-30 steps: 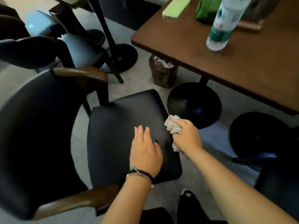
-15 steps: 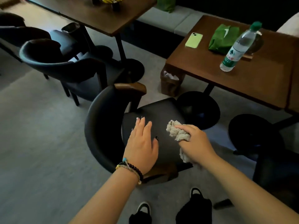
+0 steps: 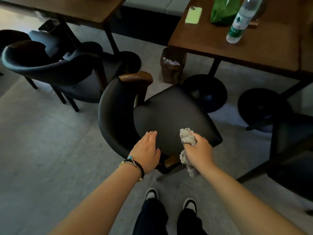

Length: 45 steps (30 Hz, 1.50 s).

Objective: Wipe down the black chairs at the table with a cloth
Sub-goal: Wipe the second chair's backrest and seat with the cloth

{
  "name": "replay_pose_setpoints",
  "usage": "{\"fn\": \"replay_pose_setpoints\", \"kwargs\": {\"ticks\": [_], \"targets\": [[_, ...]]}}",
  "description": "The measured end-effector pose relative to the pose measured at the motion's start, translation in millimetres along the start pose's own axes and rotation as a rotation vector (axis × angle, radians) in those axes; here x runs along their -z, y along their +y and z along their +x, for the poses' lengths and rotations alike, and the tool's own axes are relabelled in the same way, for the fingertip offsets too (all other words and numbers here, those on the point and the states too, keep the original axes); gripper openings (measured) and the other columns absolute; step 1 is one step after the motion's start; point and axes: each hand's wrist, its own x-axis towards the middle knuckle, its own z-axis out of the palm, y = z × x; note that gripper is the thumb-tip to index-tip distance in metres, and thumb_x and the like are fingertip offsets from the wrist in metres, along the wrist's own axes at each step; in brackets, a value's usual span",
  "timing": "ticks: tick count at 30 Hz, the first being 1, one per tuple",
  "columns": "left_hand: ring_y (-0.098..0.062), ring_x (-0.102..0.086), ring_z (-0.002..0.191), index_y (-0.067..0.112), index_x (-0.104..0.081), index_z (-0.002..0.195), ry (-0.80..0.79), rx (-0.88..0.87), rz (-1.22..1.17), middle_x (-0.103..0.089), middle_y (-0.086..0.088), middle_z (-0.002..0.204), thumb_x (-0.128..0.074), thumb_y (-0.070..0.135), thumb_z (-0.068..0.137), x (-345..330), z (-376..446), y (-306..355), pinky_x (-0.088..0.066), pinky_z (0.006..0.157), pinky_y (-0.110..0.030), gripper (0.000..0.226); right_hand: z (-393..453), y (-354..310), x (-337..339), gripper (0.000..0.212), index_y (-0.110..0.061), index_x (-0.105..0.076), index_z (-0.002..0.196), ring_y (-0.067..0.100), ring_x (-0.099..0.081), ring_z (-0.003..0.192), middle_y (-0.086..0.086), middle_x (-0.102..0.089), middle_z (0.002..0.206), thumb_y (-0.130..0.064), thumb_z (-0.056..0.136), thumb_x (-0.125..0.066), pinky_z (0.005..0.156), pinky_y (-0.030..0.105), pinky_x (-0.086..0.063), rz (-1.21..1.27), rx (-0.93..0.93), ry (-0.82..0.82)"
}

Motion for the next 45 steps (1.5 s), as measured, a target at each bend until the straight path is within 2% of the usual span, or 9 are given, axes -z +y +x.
{"fn": "replay_pose_setpoints", "kwargs": {"ticks": [8,13,16,22,25,28,30,33,45], "targets": [[-0.025,-0.048,0.128,0.02,0.016,0.152,-0.431,-0.041,0.011,-0.035,-0.007,0.152,-0.048,0.041,0.096,-26.1,67.9,-34.8,-0.041,0.103,-0.036,0.087,-14.5,33.3,-68.9,0.029,-0.012,-0.06,0.118,0.03,-0.062,0.1,0.014,-0.062,0.113,-0.021,0.091,-0.054,0.089,0.042,-0.053,0.301,-0.515,0.425],[-0.027,-0.049,0.126,0.015,0.015,0.152,-0.583,0.043,-0.068,-0.047,-0.009,0.143,-0.054,0.045,0.093,-46.4,102.1,-54.5,-0.038,0.103,-0.033,0.096,-17.4,26.7,-114.5,0.069,-0.014,-0.06,0.121,0.029,-0.062,0.103,0.011,-0.061,0.12,-0.047,0.064,-0.08,0.089,0.037,-0.053,0.796,-0.952,0.443],[-0.027,-0.051,0.124,0.012,-0.013,0.152,-0.649,0.032,-0.023,-0.051,-0.01,0.14,-0.052,0.047,0.093,-58.6,115.3,-52.7,-0.039,0.102,-0.031,0.079,-16.5,18.8,-130.8,0.081,-0.015,-0.062,0.115,0.028,-0.067,0.097,0.008,-0.069,0.108,-0.045,0.045,-0.088,0.09,0.047,-0.055,1.041,-0.97,0.303],[-0.022,-0.051,0.122,0.016,-0.056,0.13,-0.672,-0.11,0.128,-0.055,-0.006,0.136,-0.05,0.032,0.096,-55.3,123.8,-43.3,-0.038,0.098,-0.026,0.038,-0.2,34.3,-128.6,0.059,-0.013,-0.063,0.114,0.029,-0.069,0.087,0.01,-0.071,0.099,-0.02,0.057,-0.077,0.081,0.046,-0.059,0.999,-0.889,0.339],[-0.017,-0.052,0.119,0.025,-0.056,0.13,-0.729,-0.166,0.093,-0.056,0.002,0.133,-0.057,0.045,0.089,-33.4,112.9,-43.0,-0.04,0.1,-0.027,0.046,0.9,35.6,-126.7,0.058,-0.014,-0.064,0.109,0.026,-0.07,0.081,0.007,-0.071,0.092,-0.017,0.052,-0.073,0.073,0.037,-0.06,0.939,-0.852,0.36],[-0.009,-0.053,0.115,0.039,-0.049,0.131,-0.824,-0.293,0.035,-0.054,0.015,0.13,-0.064,0.076,0.06,-10.0,91.1,-50.5,-0.042,0.095,-0.023,0.081,2.8,35.6,-124.5,0.058,-0.014,-0.064,0.109,0.024,-0.069,0.081,0.006,-0.071,0.094,-0.016,0.052,-0.073,0.073,0.036,-0.06,0.91,-0.827,0.374],[-0.011,-0.052,0.118,0.046,-0.029,0.14,-0.789,-0.479,0.266,-0.046,0.019,0.133,-0.068,0.08,0.052,-3.1,76.5,-62.7,-0.041,0.091,-0.018,0.102,3.7,34.9,-119.4,0.056,-0.013,-0.062,0.109,0.022,-0.067,0.08,0.005,-0.07,0.095,-0.017,0.054,-0.074,0.067,0.03,-0.057,0.887,-0.834,0.367],[-0.021,-0.051,0.122,0.039,-0.004,0.15,-0.518,-0.707,0.583,-0.037,0.008,0.148,-0.07,0.051,0.07,-7.6,64.5,-75.7,-0.047,0.095,-0.031,0.105,7.4,35.0,-104.6,0.054,-0.015,-0.059,0.11,0.018,-0.063,0.077,0.002,-0.065,0.09,-0.021,0.059,-0.076,0.056,0.023,-0.047,0.846,-0.838,0.339],[-0.02,-0.061,0.107,0.034,-0.019,0.151,-0.275,-0.639,0.354,-0.058,0.008,0.129,-0.059,0.032,0.078,-46.6,65.2,54.3,-0.051,0.082,-0.031,0.084,58.3,77.8,32.0,0.077,-0.013,-0.057,0.116,0.029,-0.066,0.08,0.01,-0.065,0.093,-0.016,0.042,-0.076,0.074,0.05,-0.058,0.591,-0.759,0.295]]}}
